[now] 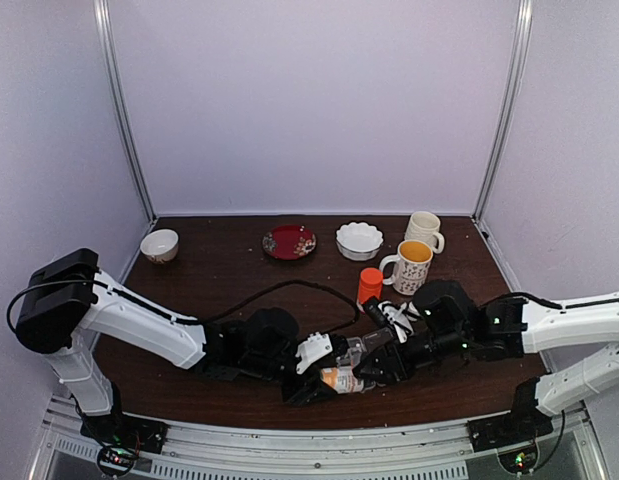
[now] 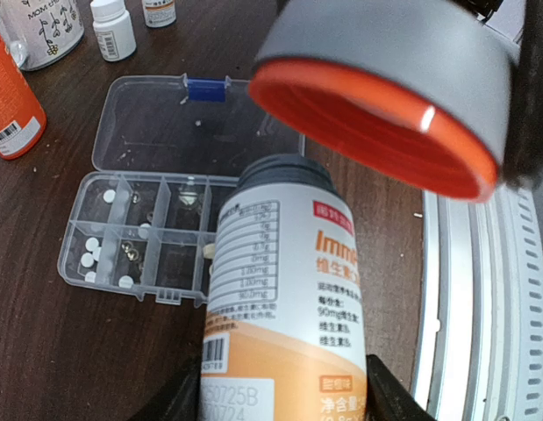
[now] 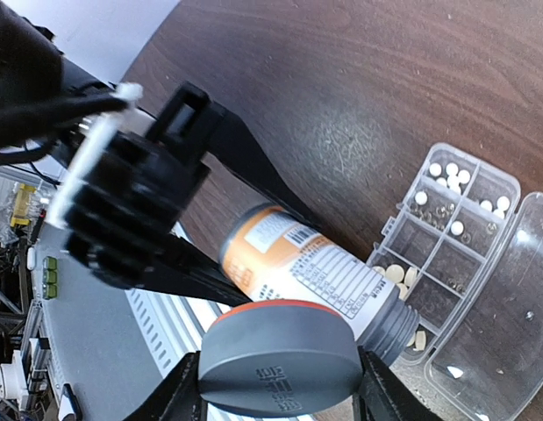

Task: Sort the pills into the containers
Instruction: Pour the pill into the compartment of the pill container.

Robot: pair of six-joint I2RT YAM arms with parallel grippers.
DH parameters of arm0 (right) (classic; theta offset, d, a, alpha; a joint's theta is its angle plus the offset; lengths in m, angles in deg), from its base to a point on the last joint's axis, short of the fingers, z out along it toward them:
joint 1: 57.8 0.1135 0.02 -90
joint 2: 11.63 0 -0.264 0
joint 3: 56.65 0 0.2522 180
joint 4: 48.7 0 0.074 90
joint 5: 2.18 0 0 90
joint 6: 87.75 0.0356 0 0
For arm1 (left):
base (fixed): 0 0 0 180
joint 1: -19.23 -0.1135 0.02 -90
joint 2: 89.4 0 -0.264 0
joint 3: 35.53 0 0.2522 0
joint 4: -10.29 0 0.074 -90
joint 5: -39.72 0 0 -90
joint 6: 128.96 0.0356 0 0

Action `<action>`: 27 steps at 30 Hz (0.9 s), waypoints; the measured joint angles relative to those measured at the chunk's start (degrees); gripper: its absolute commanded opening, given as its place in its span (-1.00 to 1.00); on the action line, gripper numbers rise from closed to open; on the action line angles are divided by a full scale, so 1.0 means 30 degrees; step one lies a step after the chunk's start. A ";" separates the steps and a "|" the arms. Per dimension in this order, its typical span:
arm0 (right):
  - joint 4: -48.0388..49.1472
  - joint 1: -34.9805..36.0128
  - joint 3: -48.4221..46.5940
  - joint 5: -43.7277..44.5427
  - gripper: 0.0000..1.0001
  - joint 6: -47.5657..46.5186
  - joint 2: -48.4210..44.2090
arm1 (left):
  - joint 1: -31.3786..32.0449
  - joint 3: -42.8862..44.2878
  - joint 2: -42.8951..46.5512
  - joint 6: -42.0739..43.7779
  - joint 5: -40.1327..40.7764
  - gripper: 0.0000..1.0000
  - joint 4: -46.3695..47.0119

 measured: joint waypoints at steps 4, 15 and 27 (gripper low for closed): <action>0.0233 0.0007 0.0007 0.0044 -1.00 0.0066 -0.0306 | 0.0007 -0.0029 0.0000 0.0000 0.0000 -0.92 0.0022; -0.0029 0.0058 -0.0058 0.0109 -1.00 0.0138 0.0576 | 0.0015 -0.0219 0.0029 -0.0080 0.0087 -0.92 0.0168; 0.0051 0.0058 0.0007 0.0270 -1.00 0.0073 0.0036 | 0.0015 -0.0386 0.0044 -0.0080 0.0102 -0.92 0.0466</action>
